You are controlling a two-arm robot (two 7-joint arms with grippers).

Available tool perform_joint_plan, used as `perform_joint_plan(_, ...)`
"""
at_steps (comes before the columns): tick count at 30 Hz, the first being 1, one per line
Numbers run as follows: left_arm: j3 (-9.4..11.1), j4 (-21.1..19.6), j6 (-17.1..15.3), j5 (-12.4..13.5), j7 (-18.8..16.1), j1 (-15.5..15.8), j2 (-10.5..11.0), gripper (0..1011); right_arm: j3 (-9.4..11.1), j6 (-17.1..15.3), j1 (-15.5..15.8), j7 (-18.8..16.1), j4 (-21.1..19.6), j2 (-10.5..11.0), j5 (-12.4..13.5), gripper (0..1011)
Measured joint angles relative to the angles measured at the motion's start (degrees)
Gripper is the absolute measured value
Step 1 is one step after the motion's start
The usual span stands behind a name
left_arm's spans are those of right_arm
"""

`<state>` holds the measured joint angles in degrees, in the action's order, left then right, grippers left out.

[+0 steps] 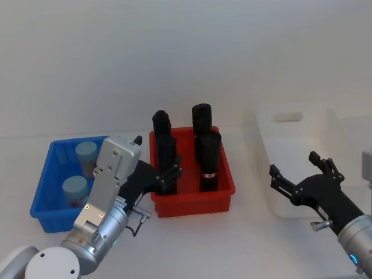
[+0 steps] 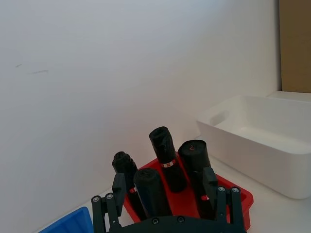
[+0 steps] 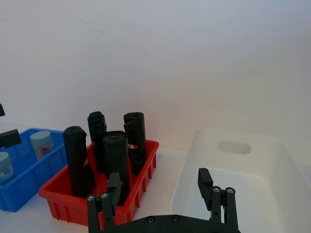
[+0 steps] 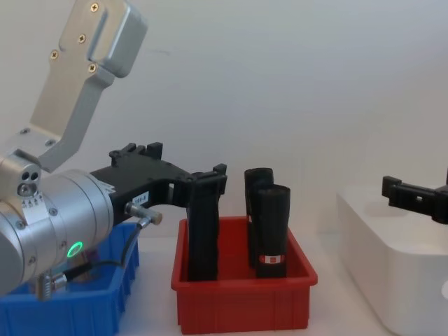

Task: Pick the cotton swabs from the blue box and place them into the white box.

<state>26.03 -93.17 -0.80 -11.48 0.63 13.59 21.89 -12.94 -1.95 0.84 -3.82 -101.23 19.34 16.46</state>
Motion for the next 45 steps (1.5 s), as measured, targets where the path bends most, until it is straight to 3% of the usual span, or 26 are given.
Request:
perform_joint_plan(21,-0.2,0.1,-0.3,-0.3,0.1,0.1,0.0,1004,0.0,0.0,0.0,0.0,0.0,0.0,0.0,1001)
perform_joint_plan(45,-4.4,2.7,-8.2,-5.2,-0.3,2.2,1.3,1004,0.0,0.0,0.0,0.0,0.0,0.0,0.0,1002)
